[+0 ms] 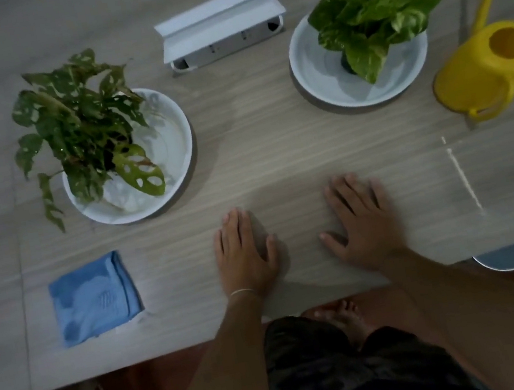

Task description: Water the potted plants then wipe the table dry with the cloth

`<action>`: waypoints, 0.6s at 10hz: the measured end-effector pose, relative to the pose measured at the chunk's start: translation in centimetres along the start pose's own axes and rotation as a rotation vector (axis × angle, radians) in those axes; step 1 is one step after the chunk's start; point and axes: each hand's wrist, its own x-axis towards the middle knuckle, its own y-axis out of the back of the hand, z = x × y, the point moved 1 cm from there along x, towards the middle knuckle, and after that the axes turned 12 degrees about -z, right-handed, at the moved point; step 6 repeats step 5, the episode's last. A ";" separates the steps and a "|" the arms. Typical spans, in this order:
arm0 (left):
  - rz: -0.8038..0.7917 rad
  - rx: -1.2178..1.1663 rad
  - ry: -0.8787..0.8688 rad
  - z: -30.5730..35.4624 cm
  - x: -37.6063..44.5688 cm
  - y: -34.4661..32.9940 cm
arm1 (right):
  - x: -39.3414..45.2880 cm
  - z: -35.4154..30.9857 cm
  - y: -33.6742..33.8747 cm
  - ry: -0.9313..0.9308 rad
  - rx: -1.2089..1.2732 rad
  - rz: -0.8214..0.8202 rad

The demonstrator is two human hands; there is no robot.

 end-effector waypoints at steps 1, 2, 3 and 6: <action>0.004 -0.022 0.008 -0.1 0.0 -0.1 | -0.1 -0.1 -0.2 0.000 -0.017 0.010; 0.013 -0.020 0.005 -0.2 0.1 -0.2 | 0.2 0.0 0.0 -0.009 -0.003 0.024; 0.025 -0.025 0.001 -0.2 0.0 -0.2 | -0.1 -0.2 0.3 -0.003 -0.007 -0.002; 0.056 -0.051 -0.010 -0.3 0.2 -0.4 | 2.6 -0.4 3.2 -0.087 0.687 0.204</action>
